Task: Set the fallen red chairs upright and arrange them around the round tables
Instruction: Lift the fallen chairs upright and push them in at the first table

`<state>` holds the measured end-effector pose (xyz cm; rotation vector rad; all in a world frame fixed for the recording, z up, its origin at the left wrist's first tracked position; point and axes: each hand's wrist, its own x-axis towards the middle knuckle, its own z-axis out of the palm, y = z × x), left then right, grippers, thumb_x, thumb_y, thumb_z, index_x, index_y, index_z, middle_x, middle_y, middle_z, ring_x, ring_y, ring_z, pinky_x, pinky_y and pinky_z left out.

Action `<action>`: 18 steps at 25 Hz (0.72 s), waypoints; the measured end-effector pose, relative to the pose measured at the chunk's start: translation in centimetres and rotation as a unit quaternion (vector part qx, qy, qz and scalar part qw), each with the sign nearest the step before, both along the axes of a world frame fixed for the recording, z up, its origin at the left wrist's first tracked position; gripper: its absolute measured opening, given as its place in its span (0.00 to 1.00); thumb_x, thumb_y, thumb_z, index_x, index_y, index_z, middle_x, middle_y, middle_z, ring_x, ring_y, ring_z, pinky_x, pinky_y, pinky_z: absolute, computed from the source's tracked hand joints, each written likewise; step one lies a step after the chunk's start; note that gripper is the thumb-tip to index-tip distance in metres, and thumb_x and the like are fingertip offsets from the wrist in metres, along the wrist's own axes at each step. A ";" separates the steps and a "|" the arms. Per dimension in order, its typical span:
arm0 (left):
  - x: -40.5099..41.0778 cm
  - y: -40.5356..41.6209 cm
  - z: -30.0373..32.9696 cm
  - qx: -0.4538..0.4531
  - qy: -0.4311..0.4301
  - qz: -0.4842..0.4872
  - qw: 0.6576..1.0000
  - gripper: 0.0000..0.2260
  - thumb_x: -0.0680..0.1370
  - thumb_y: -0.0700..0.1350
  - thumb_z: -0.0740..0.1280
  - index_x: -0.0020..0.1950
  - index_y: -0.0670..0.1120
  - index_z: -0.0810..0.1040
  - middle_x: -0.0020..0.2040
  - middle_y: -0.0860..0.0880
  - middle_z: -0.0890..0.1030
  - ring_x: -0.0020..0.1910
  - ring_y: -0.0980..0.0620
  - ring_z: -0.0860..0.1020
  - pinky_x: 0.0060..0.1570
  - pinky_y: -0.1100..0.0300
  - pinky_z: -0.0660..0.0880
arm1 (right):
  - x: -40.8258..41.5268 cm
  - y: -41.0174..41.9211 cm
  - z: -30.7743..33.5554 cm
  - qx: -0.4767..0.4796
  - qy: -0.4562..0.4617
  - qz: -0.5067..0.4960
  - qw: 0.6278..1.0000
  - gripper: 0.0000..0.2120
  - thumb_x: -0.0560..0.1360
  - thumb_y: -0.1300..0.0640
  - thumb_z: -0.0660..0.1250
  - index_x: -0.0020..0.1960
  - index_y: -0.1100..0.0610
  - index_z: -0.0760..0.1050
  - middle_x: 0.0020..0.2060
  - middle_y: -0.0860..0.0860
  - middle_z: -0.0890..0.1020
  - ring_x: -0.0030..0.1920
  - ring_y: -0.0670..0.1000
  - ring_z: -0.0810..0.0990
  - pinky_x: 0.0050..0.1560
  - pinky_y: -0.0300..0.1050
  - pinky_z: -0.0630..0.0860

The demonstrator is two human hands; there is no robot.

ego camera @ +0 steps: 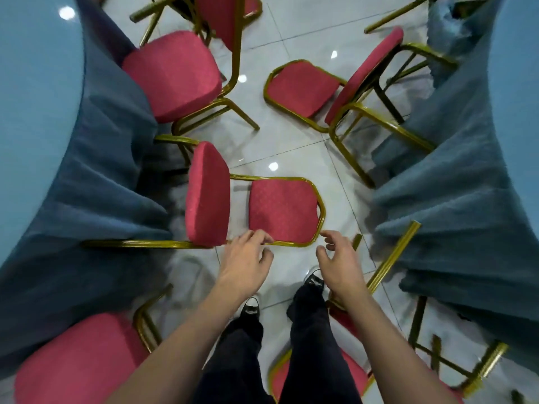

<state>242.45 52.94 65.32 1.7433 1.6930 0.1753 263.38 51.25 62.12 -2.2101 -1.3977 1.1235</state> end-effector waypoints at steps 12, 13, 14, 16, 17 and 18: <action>6.9 9.7 -36.5 -0.066 0.013 0.091 0.994 0.17 0.78 0.42 0.65 0.67 0.50 0.73 0.65 0.51 0.72 0.63 0.50 0.72 0.65 0.53 0.69 | 8.4 15.7 -38.9 -0.045 -0.030 0.004 0.999 0.17 0.79 0.52 0.63 0.67 0.52 0.73 0.59 0.52 0.78 0.57 0.53 0.78 0.57 0.50 0.76; 6.6 10.2 -41.0 -0.067 0.015 0.096 0.993 0.19 0.78 0.41 0.65 0.69 0.50 0.72 0.67 0.50 0.70 0.63 0.49 0.72 0.65 0.54 0.69 | 8.9 16.4 -43.3 -0.056 -0.052 -0.010 0.997 0.17 0.80 0.51 0.63 0.68 0.52 0.72 0.59 0.54 0.78 0.57 0.55 0.78 0.57 0.52 0.76; 6.2 10.5 -45.0 -0.067 0.020 0.107 0.992 0.21 0.78 0.40 0.66 0.70 0.50 0.71 0.68 0.49 0.69 0.63 0.48 0.72 0.66 0.53 0.69 | 9.5 17.0 -47.3 -0.066 -0.076 -0.023 0.995 0.18 0.80 0.51 0.62 0.68 0.53 0.70 0.59 0.55 0.78 0.58 0.57 0.78 0.58 0.54 0.76; 5.4 11.3 -53.3 -0.070 0.043 0.130 0.988 0.24 0.78 0.41 0.67 0.74 0.50 0.68 0.72 0.44 0.66 0.67 0.42 0.71 0.71 0.49 0.66 | 10.8 17.7 -55.2 -0.084 -0.116 -0.036 0.989 0.19 0.80 0.50 0.62 0.69 0.55 0.68 0.61 0.58 0.77 0.60 0.60 0.78 0.59 0.57 0.76; 4.7 11.6 -56.7 -0.071 0.059 0.141 0.986 0.25 0.79 0.42 0.67 0.75 0.49 0.67 0.73 0.42 0.64 0.70 0.39 0.69 0.72 0.48 0.64 | 11.3 17.8 -58.4 -0.094 -0.125 -0.043 0.987 0.20 0.81 0.50 0.62 0.70 0.55 0.68 0.62 0.58 0.76 0.60 0.61 0.77 0.60 0.57 0.76; 4.1 11.9 -59.8 -0.076 0.077 0.151 0.983 0.26 0.79 0.44 0.67 0.76 0.49 0.65 0.75 0.40 0.62 0.72 0.37 0.67 0.73 0.46 0.63 | 11.8 18.0 -61.3 -0.103 -0.128 -0.055 0.985 0.21 0.81 0.50 0.62 0.71 0.56 0.67 0.63 0.59 0.75 0.61 0.61 0.77 0.60 0.56 0.75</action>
